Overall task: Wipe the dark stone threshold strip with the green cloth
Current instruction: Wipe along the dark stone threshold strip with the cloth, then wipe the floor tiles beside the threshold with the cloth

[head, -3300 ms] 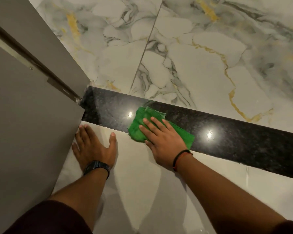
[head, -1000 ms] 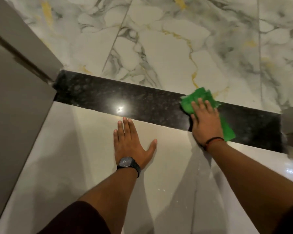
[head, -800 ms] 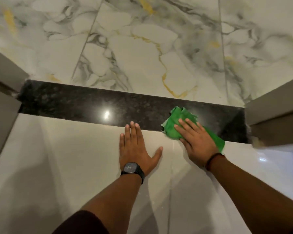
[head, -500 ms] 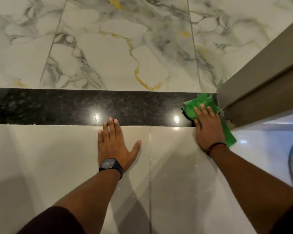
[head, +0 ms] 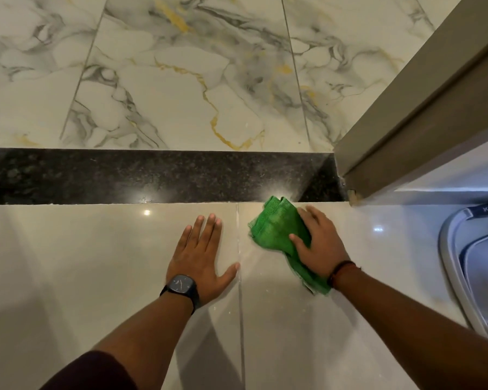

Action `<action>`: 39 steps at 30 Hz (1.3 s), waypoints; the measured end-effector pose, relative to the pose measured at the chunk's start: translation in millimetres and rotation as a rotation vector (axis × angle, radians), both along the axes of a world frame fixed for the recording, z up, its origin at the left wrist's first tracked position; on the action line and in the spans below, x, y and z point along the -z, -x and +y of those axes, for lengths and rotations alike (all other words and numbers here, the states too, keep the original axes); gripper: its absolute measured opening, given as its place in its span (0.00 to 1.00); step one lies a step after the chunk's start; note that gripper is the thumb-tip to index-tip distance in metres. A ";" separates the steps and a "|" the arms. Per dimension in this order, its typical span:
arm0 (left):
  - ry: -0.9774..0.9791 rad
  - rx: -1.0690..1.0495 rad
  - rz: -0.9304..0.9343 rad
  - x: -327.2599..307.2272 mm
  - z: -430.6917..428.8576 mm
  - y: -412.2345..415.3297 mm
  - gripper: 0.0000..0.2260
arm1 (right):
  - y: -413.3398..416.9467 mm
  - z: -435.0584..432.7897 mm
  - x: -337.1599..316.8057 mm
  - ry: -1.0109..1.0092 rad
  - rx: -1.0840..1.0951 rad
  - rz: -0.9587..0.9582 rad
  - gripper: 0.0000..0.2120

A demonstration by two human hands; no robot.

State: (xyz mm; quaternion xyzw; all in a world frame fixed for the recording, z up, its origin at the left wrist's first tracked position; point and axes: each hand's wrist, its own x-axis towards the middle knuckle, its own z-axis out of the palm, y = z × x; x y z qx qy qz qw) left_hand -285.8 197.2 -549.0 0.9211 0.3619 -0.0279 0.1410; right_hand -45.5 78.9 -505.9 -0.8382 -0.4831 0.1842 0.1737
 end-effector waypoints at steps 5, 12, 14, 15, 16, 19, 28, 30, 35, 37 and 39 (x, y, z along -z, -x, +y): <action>0.019 0.016 -0.011 -4.3 6.1 -1.4 0.41 | -6.9 28.3 -5.9 0.247 0.092 0.114 0.22; 0.109 0.093 -0.088 -98.5 -4.1 -27.7 0.30 | 4.5 5.2 -68.3 0.162 0.312 0.256 0.13; 0.120 0.075 -0.131 -141.0 -16.1 -43.7 0.29 | 7.7 -17.4 -107.6 0.075 0.400 0.360 0.11; 0.123 0.091 -0.127 -165.6 -24.1 -53.3 0.29 | 7.2 -31.6 -132.3 0.030 0.443 0.402 0.11; 0.125 0.111 -0.122 -191.5 -33.0 -63.6 0.30 | 4.8 -47.3 -159.9 -0.022 0.482 0.433 0.10; 0.137 0.182 -0.147 -270.4 -63.7 -95.6 0.33 | -10.6 -100.2 -248.1 -0.170 0.621 0.510 0.08; 0.218 0.481 -0.193 -447.4 -162.6 -245.2 0.41 | -138.9 -249.7 -448.7 -0.256 0.955 0.312 0.11; 0.219 0.498 -0.183 -456.6 -181.2 -277.6 0.43 | -164.7 -260.5 -460.2 -0.297 0.977 0.326 0.11; 0.180 0.581 -0.110 -449.3 -212.3 -321.8 0.44 | -223.2 -269.4 -454.8 -0.125 0.838 0.478 0.12; 0.152 0.608 -0.074 -437.9 -216.5 -335.1 0.44 | -238.9 -266.6 -438.6 0.027 0.763 0.578 0.13; 0.116 0.634 -0.029 -426.2 -217.8 -344.3 0.45 | -244.0 -259.2 -417.3 0.182 0.719 0.533 0.17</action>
